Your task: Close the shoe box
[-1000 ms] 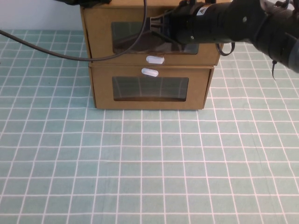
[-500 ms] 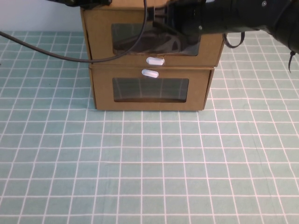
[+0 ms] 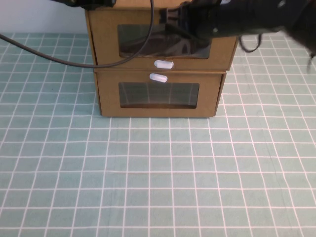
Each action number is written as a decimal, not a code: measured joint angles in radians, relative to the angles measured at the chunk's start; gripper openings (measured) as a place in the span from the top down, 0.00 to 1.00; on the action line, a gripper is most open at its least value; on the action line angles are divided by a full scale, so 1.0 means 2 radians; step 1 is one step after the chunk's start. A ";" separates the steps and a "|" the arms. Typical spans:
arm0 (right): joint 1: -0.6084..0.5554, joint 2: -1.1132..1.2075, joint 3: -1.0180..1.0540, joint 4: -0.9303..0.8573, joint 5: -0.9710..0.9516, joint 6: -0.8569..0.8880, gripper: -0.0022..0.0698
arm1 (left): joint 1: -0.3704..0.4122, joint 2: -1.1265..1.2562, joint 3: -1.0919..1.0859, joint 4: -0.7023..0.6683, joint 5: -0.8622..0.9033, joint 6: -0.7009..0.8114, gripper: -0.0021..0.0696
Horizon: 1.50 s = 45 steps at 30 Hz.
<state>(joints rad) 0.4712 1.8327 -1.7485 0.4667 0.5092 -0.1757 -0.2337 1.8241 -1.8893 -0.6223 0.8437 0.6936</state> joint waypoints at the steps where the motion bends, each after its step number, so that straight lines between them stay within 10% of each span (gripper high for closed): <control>1: 0.000 -0.008 0.000 0.000 0.010 0.000 0.99 | 0.000 -0.005 0.000 0.004 0.004 -0.001 0.98; 15: 0.000 -0.251 0.130 -0.051 0.137 0.009 0.99 | 0.000 -0.139 0.047 0.007 0.024 -0.021 0.98; 33: 0.000 -0.804 0.533 -0.095 0.170 0.101 0.99 | 0.000 -0.597 0.594 -0.012 -0.229 0.025 0.98; 45: 0.000 -0.883 0.708 -0.095 -0.012 0.082 0.99 | 0.000 -0.885 0.860 -0.030 -0.287 0.027 0.98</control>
<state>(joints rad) 0.4704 0.0676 -0.3320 0.2763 0.4855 -0.0123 -0.2337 0.0541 -0.1692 -0.6818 0.2689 0.7470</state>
